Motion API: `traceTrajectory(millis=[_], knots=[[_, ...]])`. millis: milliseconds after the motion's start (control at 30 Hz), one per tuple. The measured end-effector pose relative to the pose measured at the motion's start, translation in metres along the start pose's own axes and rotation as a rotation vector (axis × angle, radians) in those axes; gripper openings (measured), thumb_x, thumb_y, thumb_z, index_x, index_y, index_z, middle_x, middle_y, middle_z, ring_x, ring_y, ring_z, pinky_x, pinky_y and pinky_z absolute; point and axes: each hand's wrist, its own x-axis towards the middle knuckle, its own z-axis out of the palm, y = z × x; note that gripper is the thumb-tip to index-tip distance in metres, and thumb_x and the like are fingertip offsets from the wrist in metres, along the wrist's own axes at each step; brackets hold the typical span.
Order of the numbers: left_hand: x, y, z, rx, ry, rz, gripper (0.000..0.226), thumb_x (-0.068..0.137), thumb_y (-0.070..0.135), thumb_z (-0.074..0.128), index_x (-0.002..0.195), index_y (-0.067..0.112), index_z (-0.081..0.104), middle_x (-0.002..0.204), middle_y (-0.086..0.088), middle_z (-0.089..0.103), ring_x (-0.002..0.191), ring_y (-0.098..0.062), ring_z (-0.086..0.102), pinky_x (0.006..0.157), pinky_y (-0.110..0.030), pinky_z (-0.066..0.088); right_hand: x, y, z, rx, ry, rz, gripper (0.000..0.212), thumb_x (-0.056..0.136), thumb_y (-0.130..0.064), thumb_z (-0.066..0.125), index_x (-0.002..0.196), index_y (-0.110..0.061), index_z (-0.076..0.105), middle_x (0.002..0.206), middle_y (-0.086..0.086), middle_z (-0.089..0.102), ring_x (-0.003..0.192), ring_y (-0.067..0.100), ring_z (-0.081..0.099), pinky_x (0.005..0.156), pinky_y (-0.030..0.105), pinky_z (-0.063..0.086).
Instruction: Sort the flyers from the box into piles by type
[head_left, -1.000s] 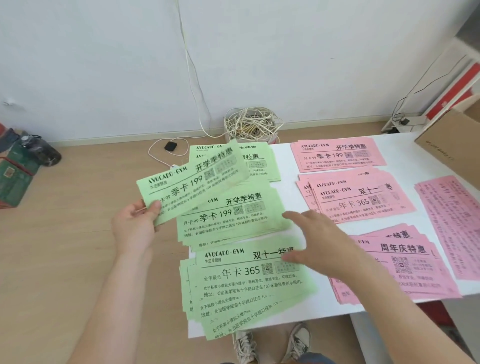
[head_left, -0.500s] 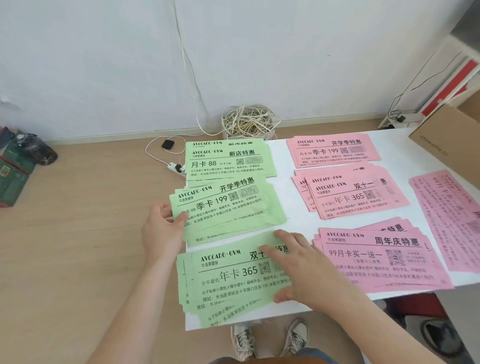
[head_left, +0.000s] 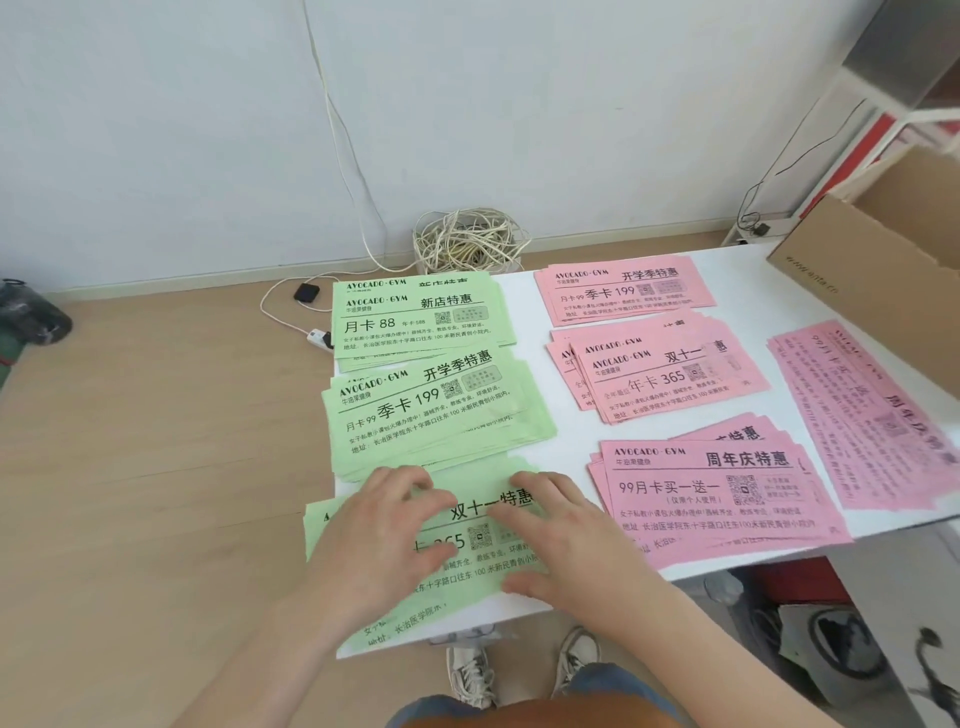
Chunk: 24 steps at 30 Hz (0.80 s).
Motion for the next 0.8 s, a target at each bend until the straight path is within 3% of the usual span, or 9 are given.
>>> traceTrajectory(millis=[133, 267, 333, 467, 567, 633, 800], knots=[[0.004, 0.018, 0.002, 0.159, -0.032, -0.047, 0.040, 0.084, 0.045, 0.060, 0.121, 0.033, 0.051, 0.123, 0.009, 0.041, 0.113, -0.014, 0.041, 0.082, -0.028, 0.042, -0.018, 0.020, -0.015, 0.010, 0.223, 0.110, 0.059, 0.077, -0.044, 0.071, 0.131, -0.030, 0.051, 0.139, 0.004, 0.047, 0.129, 0.029, 0.041, 0.096, 0.051, 0.047], [0.021, 0.050, 0.004, 0.218, 0.027, 0.047, 0.034, 0.062, 0.017, 0.081, 0.091, 0.024, 0.064, 0.093, 0.005, 0.055, 0.082, -0.017, 0.056, 0.050, -0.028, 0.048, -0.043, 0.072, -0.057, 0.154, 0.266, 0.402, 0.061, 0.089, -0.043, 0.059, 0.144, -0.034, 0.034, 0.150, -0.002, 0.032, 0.137, 0.022, 0.027, 0.109, 0.042, 0.030], [0.033, 0.073, 0.009, 0.136, 0.061, 0.105, 0.030, 0.064, 0.010, 0.079, 0.086, 0.026, 0.066, 0.090, 0.009, 0.057, 0.079, -0.013, 0.057, 0.048, -0.026, 0.049, -0.060, 0.108, -0.077, 0.202, 0.218, 0.520, 0.066, 0.089, -0.047, 0.057, 0.146, -0.036, 0.027, 0.152, -0.005, 0.029, 0.138, 0.021, 0.027, 0.110, 0.043, 0.029], [0.071, 0.147, 0.027, 0.052, 0.085, 0.302, 0.007, 0.081, 0.023, 0.064, 0.086, 0.026, 0.069, 0.095, 0.011, 0.064, 0.085, -0.010, 0.060, 0.059, -0.025, 0.055, -0.102, 0.200, -0.102, 0.241, 0.170, 0.752, 0.076, 0.083, -0.056, 0.060, 0.147, -0.033, 0.026, 0.154, -0.002, 0.028, 0.141, 0.025, 0.026, 0.111, 0.050, 0.028], [0.113, 0.222, 0.040, 0.041, 0.023, 0.375, 0.035, 0.094, 0.039, 0.038, 0.102, 0.026, 0.069, 0.119, 0.011, 0.062, 0.109, -0.011, 0.056, 0.087, -0.027, 0.049, -0.129, 0.265, -0.105, 0.207, 0.099, 0.868, 0.085, 0.079, -0.059, 0.063, 0.147, -0.030, 0.021, 0.153, 0.004, 0.027, 0.138, 0.032, 0.027, 0.111, 0.050, 0.029], [0.141, 0.274, 0.055, 0.081, -0.118, 0.415, 0.043, 0.100, 0.045, 0.031, 0.126, 0.023, 0.057, 0.143, 0.009, 0.043, 0.131, -0.013, 0.035, 0.107, -0.032, 0.031, -0.138, 0.291, -0.103, 0.170, 0.050, 0.863, 0.089, 0.075, -0.062, 0.065, 0.145, -0.032, 0.019, 0.148, 0.002, 0.030, 0.134, 0.031, 0.031, 0.107, 0.048, 0.034], [0.194, 0.369, 0.115, 0.345, -0.258, 0.449, 0.061, 0.093, 0.046, 0.048, 0.140, 0.009, 0.035, 0.155, -0.017, 0.018, 0.142, -0.032, 0.015, 0.112, -0.047, 0.020, -0.143, 0.326, -0.100, 0.128, 0.121, 0.837, 0.096, 0.066, -0.064, 0.069, 0.141, -0.035, 0.017, 0.136, 0.001, 0.036, 0.124, 0.026, 0.037, 0.098, 0.044, 0.043]])
